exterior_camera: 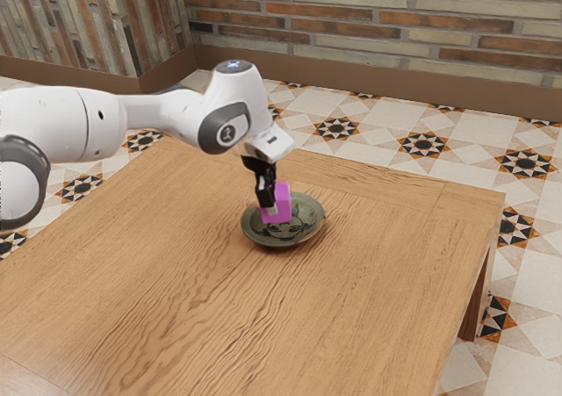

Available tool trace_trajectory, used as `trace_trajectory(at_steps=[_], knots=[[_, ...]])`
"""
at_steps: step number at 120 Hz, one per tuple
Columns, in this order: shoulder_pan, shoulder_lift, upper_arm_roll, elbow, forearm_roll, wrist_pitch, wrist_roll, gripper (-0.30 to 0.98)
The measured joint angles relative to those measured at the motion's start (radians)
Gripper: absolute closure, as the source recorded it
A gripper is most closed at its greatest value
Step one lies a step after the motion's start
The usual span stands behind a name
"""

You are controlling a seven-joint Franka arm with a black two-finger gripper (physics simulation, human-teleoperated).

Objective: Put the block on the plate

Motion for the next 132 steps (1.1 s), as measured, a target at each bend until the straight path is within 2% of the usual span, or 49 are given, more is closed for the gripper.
trace_trajectory(at_steps=[41, 59, 79, 109, 132], knots=[[-0.007, 0.093, -0.001, 0.084, 0.030, 0.010, -0.010, 0.29], [-0.014, 0.094, -0.001, 0.086, 0.036, 0.008, -0.012, 0.15], [-0.018, 0.075, -0.003, 0.085, 0.046, -0.020, -0.021, 0.07], [-0.036, -0.041, 0.002, 0.077, 0.055, -0.117, -0.049, 0.02], [-0.059, -0.155, 0.020, 0.056, 0.030, -0.195, -0.079, 0.01]])
